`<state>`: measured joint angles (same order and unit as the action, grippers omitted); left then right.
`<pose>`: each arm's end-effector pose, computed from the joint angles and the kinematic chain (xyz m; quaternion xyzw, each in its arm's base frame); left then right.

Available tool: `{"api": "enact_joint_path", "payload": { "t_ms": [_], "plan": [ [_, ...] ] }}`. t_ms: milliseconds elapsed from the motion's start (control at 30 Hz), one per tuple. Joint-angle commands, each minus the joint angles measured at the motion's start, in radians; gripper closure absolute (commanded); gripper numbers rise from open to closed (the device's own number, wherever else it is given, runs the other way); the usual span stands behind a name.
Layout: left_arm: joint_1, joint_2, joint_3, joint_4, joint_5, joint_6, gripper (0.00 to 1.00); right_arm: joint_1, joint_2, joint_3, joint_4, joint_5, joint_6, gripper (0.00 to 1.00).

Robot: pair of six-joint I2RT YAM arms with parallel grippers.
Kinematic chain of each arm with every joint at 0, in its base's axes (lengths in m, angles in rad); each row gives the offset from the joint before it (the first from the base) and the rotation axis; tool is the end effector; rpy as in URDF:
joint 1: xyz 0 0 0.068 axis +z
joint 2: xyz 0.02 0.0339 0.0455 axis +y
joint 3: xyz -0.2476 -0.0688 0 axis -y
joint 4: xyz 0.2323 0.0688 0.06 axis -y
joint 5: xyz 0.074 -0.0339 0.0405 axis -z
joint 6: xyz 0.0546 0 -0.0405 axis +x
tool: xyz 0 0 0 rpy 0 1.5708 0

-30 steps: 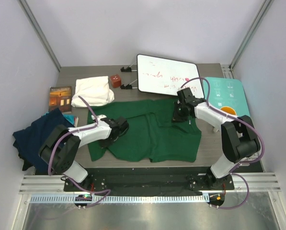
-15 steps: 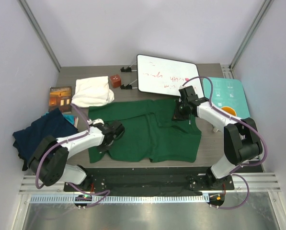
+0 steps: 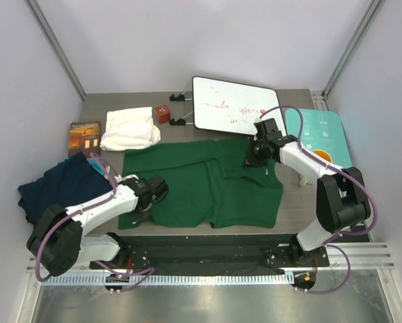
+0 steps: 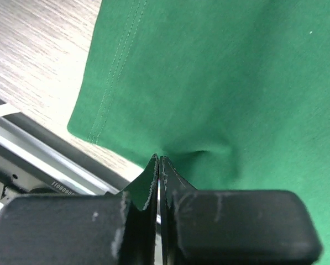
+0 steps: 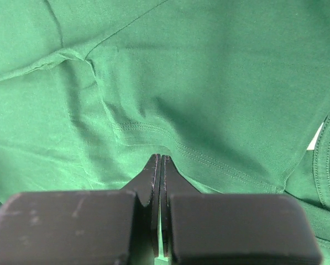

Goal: Fold and stack the t-shirts

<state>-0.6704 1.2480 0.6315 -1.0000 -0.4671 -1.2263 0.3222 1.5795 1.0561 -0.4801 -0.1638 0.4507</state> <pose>0.1407 -0.0802 0.1403 -0.2618 0.9367 0.1530 0.1750 0.3027 0.1104 0.1891 0.0386 0.9563 0.1779 0.2287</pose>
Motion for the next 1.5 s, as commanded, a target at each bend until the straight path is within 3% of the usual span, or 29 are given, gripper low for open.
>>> {"api": "enact_joint_path", "payload": {
  "t_ms": [0,233,400,533,733,833,1467],
  "plan": [
    [-0.005,-0.035,0.002,-0.052,0.015,-0.016,1.00,-0.006,-0.039,0.031,0.006,-0.014,-0.003,0.99],
    [-0.024,-0.051,0.033,-0.113,-0.013,-0.050,0.81,-0.012,-0.067,0.016,0.000,0.004,-0.006,0.98],
    [-0.031,-0.093,0.106,-0.135,-0.077,-0.042,0.74,-0.014,-0.113,0.012,-0.032,0.059,0.015,0.70],
    [-0.029,-0.067,0.207,-0.105,-0.116,0.022,0.66,-0.070,-0.185,-0.044,-0.083,0.144,0.130,0.66],
    [-0.029,0.094,0.329,-0.062,-0.117,0.086,0.66,-0.179,-0.315,-0.194,-0.071,0.121,0.293,0.65],
    [-0.029,0.117,0.327,-0.022,-0.097,0.108,0.66,-0.213,-0.384,-0.237,-0.095,0.118,0.330,0.48],
    [-0.031,0.045,0.261,0.092,-0.084,0.186,0.66,-0.276,-0.585,-0.488,-0.271,0.095,0.454,0.44]
  ]
}}
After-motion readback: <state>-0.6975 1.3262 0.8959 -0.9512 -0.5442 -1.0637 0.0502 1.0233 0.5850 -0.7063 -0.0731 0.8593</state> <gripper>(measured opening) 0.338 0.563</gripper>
